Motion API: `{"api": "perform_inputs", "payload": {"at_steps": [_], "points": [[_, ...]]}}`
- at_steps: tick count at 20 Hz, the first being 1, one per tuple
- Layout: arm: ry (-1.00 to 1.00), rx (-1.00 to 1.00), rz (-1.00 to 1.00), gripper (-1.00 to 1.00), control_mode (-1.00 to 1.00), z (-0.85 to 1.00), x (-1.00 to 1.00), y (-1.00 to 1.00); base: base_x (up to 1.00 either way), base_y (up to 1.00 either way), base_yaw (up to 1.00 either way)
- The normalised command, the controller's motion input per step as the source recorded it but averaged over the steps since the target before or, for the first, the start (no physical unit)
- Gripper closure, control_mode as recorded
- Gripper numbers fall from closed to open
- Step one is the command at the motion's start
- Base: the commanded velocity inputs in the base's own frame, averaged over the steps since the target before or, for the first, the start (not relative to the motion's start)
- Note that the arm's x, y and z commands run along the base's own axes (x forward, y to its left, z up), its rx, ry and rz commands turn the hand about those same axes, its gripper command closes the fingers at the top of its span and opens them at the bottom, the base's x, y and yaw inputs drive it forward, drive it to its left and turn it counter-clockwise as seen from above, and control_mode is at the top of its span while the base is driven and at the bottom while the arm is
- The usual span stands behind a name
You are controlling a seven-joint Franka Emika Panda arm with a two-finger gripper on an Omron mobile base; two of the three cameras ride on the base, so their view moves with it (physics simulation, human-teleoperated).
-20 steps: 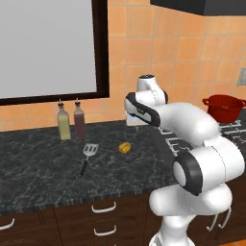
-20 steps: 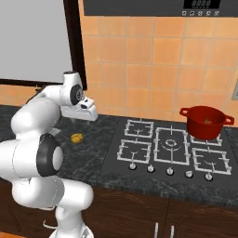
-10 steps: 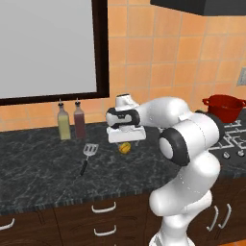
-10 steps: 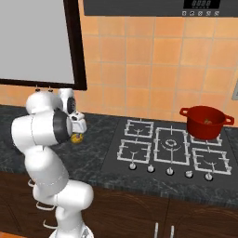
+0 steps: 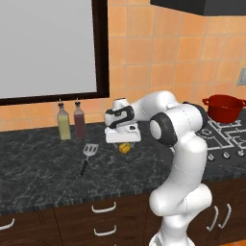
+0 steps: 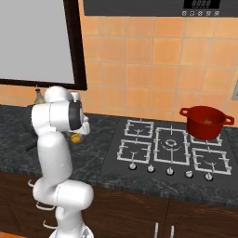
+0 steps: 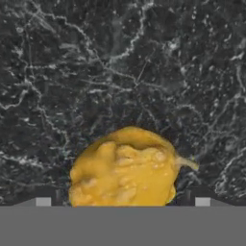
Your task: Put the bell pepper and squash in the pot. Retrieve the spatula and lightly stir the vegetables in the pot.
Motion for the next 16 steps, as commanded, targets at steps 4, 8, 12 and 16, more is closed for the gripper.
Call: {"api": "perform_inputs", "payload": {"at_steps": [4,8,12,16], "points": [[-0.11,-0.03,-0.10,-1.00,-1.00,-0.34,0.00,0.00,0.00,0.00,0.00],[-0.13,-0.02,-0.11,-1.00,-1.00,-0.29,0.00,-0.03,0.00,0.00,0.00],[-0.10,-0.01,-0.12,-1.00,-1.00,-0.34,-0.24,-0.17,0.00,0.00,0.00],[-0.12,0.00,-0.08,1.00,-1.00,-0.07,-0.42,-0.09,0.00,0.00,0.00]]}}
